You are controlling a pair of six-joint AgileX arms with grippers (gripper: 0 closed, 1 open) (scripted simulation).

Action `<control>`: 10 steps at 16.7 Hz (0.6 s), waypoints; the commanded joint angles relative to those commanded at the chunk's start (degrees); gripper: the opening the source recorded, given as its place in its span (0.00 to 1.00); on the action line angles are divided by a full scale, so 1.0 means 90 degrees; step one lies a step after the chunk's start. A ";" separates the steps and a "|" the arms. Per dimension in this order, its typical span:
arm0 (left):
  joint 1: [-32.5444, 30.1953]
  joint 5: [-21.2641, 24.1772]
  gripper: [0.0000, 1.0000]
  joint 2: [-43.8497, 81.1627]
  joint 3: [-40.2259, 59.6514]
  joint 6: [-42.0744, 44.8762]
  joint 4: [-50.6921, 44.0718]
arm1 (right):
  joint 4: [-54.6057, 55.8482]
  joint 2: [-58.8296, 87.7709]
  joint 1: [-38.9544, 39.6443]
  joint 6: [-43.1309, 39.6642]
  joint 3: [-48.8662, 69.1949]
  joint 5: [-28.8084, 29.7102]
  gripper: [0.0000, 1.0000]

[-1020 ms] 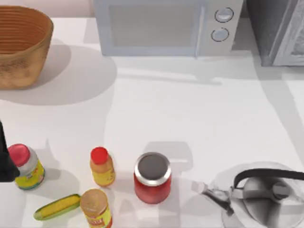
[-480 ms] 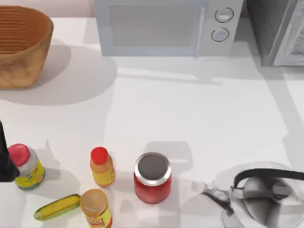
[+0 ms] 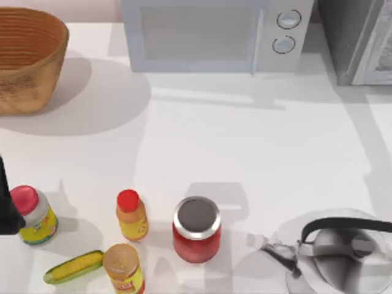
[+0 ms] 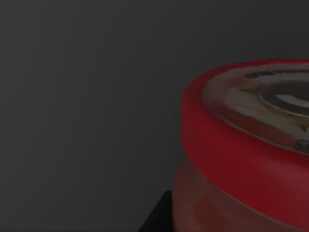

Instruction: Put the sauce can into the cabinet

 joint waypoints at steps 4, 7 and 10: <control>0.0000 0.0000 1.00 0.0000 0.0000 0.0000 0.0000 | 0.0000 0.0000 0.0000 0.0000 0.0000 0.0000 0.53; 0.0000 0.0000 1.00 0.0000 0.0000 0.0000 0.0000 | 0.0000 0.0000 0.0000 0.0000 0.0000 0.0000 0.75; 0.0000 0.0000 1.00 0.0000 0.0000 0.0000 0.0000 | 0.0000 0.0000 0.0000 0.0000 0.0000 0.0000 0.98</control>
